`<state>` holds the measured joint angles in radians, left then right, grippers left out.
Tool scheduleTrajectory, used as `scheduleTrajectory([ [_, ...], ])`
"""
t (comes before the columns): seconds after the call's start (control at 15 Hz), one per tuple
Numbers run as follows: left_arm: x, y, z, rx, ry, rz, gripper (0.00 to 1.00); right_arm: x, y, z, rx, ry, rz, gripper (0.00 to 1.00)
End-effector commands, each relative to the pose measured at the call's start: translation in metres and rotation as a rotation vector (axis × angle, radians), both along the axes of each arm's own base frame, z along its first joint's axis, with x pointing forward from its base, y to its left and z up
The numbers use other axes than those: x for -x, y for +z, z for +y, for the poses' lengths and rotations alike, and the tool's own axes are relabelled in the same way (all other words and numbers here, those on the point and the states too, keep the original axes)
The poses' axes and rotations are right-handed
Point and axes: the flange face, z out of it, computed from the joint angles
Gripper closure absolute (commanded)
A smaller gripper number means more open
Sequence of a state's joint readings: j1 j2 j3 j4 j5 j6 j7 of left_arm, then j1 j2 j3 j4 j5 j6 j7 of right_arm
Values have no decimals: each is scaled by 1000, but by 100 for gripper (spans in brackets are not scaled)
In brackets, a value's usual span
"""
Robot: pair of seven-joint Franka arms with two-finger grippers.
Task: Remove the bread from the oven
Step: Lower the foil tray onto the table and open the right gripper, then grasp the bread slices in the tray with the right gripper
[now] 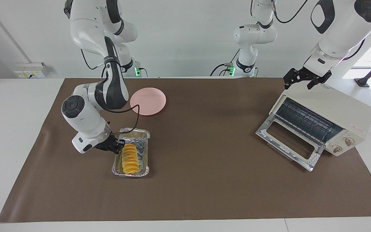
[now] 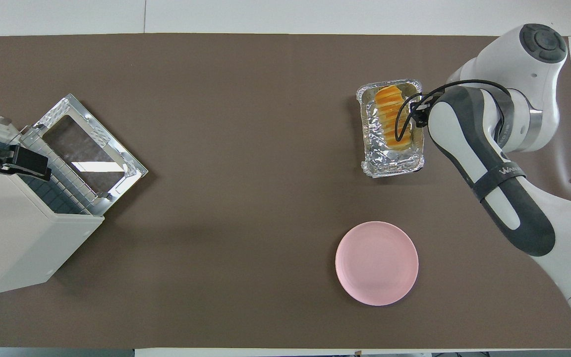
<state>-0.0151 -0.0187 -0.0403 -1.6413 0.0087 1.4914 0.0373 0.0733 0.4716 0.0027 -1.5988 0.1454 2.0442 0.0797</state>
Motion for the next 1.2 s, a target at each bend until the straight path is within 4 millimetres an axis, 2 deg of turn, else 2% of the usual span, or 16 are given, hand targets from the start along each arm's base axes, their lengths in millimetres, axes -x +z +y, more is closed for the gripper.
scheduleTrajectory([
  [0.0,6,5,3,-7,5,-9,0,13,-8,6,-30,-107,-9,100],
  [0.07,5,4,3,-7,5,-9,0,18,-14,7,-28,-107,-3,100],
  [0.2,6,5,3,-7,5,-9,0,23,-16,27,-27,-68,-15,100],
  [0.4,6,5,3,-7,6,-9,0,22,-15,25,-25,-25,-40,100],
  [0.47,5,5,3,-7,5,-10,0,22,-15,25,-25,-19,-41,64],
  [0.53,6,5,3,-7,5,-9,0,21,-15,25,-25,-22,-41,1],
  [0.87,6,5,3,-7,5,-9,0,23,-4,24,-23,-22,-33,0],
  [1.13,5,5,2,-7,3,-10,0,11,31,30,-25,-41,-75,0],
])
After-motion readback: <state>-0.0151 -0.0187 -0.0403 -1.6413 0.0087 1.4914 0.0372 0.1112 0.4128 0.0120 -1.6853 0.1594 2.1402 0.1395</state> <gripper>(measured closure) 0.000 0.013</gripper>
